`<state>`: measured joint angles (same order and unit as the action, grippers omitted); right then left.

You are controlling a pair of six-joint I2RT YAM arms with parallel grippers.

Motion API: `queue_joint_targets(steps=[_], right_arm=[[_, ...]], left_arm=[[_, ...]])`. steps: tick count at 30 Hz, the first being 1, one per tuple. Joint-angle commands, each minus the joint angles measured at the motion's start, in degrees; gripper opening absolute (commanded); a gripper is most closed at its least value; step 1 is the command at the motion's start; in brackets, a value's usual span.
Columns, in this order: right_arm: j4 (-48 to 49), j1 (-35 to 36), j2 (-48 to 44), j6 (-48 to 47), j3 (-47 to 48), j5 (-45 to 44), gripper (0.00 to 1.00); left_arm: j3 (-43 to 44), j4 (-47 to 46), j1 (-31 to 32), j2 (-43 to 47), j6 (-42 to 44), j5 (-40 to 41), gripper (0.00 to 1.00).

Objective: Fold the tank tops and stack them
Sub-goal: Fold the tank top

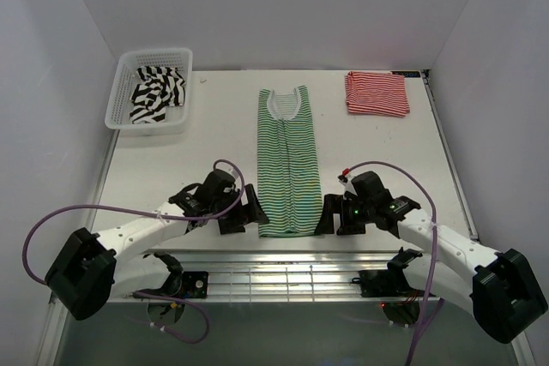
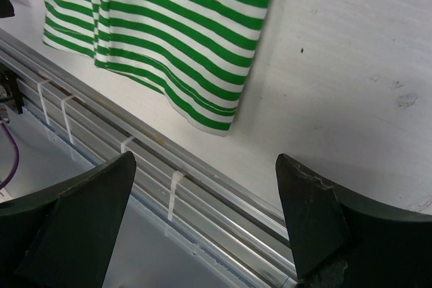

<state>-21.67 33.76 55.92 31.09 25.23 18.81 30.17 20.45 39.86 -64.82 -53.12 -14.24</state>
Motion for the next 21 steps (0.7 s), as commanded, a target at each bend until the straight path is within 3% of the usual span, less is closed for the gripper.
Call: queue_joint_targets(steps=[1, 4, 10, 12, 17, 21], right_arm=[[4.17, -0.36, 0.94, 0.46, -1.50, 2.81, 0.90], [4.97, -0.36, 2.26, 0.37, -1.77, 2.38, 0.92], [7.77, -0.88, 4.72, 0.90, -3.08, 1.32, 1.00], [8.92, -0.89, 5.16, 1.60, -3.61, 1.41, 0.91], [9.54, -1.15, 7.01, 2.74, -4.23, 1.32, 0.68], [10.16, -1.15, 7.45, 3.62, -5.19, 0.79, 0.63]], left_arm=[[-1.34, -5.23, 1.62, -0.57, -3.21, -1.93, 0.98], [-1.17, -7.61, 2.68, -4.08, -3.48, -1.58, 0.97], [-0.38, -8.58, 3.82, -9.89, -3.39, -0.35, 0.73], [-0.47, -8.67, 4.26, -11.11, -3.48, -0.35, 0.63], [-0.38, -9.81, 5.40, -13.40, -3.83, -0.88, 0.51], [-0.03, -10.25, 6.20, -15.16, -4.09, -0.44, 0.46]])
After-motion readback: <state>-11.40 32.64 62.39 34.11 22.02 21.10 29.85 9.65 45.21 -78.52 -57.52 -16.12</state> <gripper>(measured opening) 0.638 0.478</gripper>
